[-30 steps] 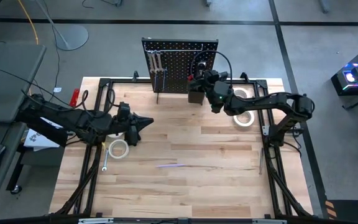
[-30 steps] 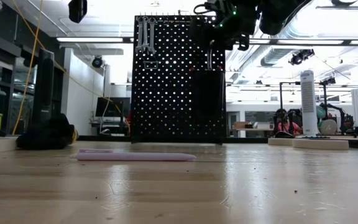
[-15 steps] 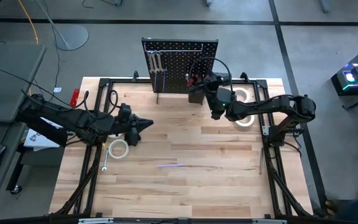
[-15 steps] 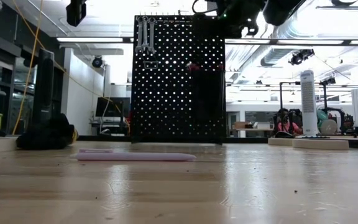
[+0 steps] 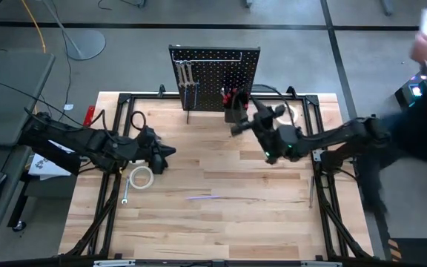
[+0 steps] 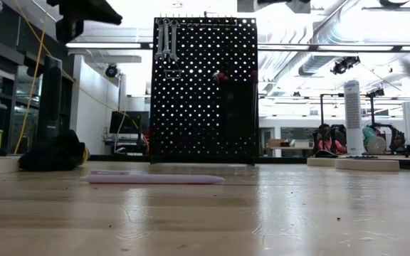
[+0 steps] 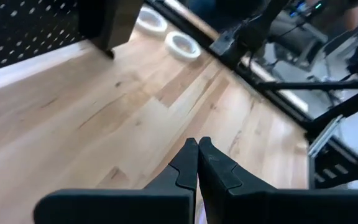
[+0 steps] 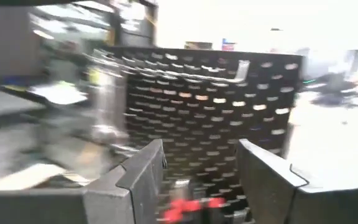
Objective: Hang tools onto peg board
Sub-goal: Put the violet pen into the black bin on the peg board
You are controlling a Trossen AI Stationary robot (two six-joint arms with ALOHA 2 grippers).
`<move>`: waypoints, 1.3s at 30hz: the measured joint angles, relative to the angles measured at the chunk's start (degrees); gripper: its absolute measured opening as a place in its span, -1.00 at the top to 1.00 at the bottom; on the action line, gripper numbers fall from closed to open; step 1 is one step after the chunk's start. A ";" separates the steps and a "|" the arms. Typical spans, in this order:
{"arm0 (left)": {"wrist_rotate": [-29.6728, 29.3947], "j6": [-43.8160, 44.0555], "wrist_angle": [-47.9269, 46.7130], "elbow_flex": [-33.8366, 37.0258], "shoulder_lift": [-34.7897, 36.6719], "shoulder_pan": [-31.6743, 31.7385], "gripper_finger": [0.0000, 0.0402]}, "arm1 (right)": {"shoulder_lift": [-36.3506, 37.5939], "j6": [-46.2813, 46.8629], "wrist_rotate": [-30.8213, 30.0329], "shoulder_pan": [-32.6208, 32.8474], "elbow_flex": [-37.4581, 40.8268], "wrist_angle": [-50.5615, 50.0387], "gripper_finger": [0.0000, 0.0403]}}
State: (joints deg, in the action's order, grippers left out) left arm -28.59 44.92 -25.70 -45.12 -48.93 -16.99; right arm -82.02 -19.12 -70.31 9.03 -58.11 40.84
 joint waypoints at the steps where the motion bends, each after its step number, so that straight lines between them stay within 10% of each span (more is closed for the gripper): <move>1: -0.02 0.00 -0.55 0.00 -0.29 0.02 1.00 | 0.97 3.90 1.13 1.19 0.00 -2.76 0.04; 4: -0.03 -0.08 -1.31 0.00 -1.59 0.39 0.99 | 4.00 23.86 8.59 4.02 0.00 -18.09 0.04; 8: -0.03 -0.08 -1.23 0.00 -4.08 1.30 0.94 | 5.91 57.86 36.20 4.09 -0.02 -43.25 0.04; 14: 2.51 -0.08 -0.54 0.02 -8.66 3.01 0.86 | 4.26 75.04 57.41 4.89 0.09 -61.21 0.04; 27: 22.48 -11.05 6.74 0.02 -26.62 -1.00 0.48 | -6.26 53.26 67.37 4.29 0.02 -50.48 0.04; 39: 23.75 -12.60 18.70 0.04 -43.83 -6.34 -0.05 | -2.67 53.19 67.06 3.33 0.00 -53.44 0.04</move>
State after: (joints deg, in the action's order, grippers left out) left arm -4.84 32.32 -7.00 -45.09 -92.76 -23.33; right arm -84.69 34.07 -3.25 12.36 -58.11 -12.60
